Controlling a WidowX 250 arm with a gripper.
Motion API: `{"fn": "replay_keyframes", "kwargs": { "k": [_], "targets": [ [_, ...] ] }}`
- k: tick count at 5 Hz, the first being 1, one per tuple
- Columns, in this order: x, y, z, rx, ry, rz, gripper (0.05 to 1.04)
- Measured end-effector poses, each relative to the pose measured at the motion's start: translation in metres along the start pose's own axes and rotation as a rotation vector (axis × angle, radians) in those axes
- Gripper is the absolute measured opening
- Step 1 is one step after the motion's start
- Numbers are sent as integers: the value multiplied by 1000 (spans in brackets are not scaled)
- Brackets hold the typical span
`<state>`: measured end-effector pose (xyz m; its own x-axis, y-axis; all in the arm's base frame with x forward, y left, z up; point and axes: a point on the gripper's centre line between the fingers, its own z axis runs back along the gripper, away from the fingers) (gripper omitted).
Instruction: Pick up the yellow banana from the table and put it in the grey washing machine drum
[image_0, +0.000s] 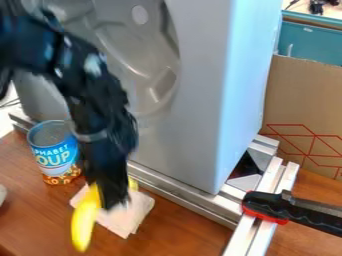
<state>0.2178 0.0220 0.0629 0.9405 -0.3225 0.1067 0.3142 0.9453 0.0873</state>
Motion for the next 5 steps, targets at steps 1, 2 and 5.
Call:
{"fn": "replay_keyframes", "kwargs": {
  "k": [1,2,5],
  "targets": [
    [9,13,46,64,-85,120,521],
    [9,-1,95,199,-160,272,521],
    [18,44,77,277,-257,636,521]
  ]
}}
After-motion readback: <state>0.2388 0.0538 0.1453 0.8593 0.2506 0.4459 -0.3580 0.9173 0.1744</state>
